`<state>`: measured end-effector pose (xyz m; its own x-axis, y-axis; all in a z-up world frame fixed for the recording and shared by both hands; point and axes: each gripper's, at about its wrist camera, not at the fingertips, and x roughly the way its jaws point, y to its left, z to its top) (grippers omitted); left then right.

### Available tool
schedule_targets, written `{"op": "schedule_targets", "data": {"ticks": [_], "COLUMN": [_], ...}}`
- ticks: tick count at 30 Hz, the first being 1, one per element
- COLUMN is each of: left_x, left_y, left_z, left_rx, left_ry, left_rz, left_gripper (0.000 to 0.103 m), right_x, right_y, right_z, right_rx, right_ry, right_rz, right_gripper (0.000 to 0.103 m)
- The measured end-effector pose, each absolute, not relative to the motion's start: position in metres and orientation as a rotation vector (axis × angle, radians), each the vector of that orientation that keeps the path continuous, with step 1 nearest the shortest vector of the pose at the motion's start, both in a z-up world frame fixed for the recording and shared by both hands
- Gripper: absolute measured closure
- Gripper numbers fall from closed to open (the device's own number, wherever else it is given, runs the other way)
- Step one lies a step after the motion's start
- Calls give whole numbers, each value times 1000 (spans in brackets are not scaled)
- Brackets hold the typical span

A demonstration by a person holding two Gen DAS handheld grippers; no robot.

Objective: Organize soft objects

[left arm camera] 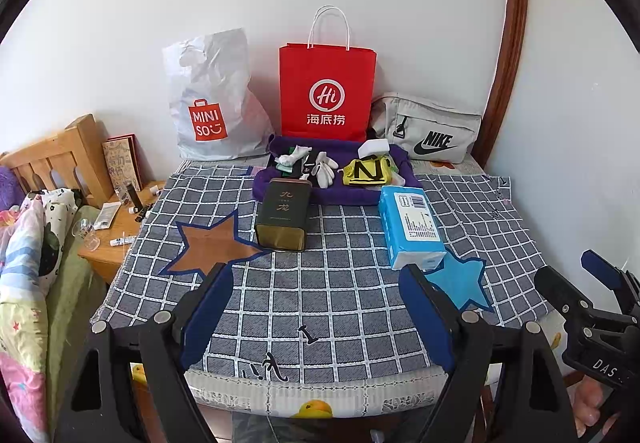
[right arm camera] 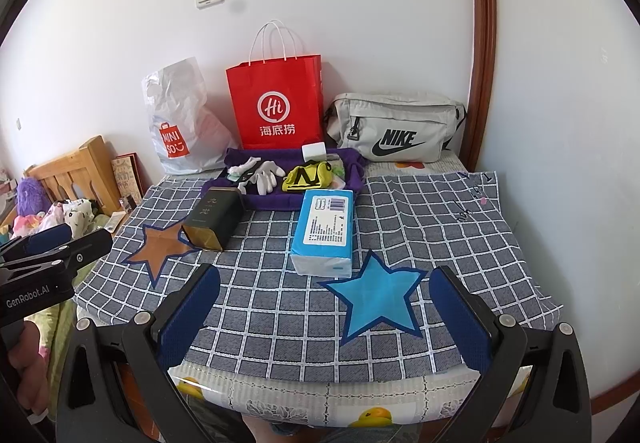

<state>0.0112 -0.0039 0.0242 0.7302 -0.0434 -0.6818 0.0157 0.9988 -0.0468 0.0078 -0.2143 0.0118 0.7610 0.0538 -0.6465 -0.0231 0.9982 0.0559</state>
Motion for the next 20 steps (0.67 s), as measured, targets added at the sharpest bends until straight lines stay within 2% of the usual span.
{"op": "schedule_targets", "data": {"ticks": [20], "left_x": [9], "left_y": [7], "left_z": [24], "left_rx": [-42], "left_ry": [749], "left_rz": [-26], "left_gripper": [19], "right_x": [7], "right_y": [-216], "right_z": [12], "right_rx": [52], "right_ry": [702], "right_rz": [47], "right_gripper": [0]}}
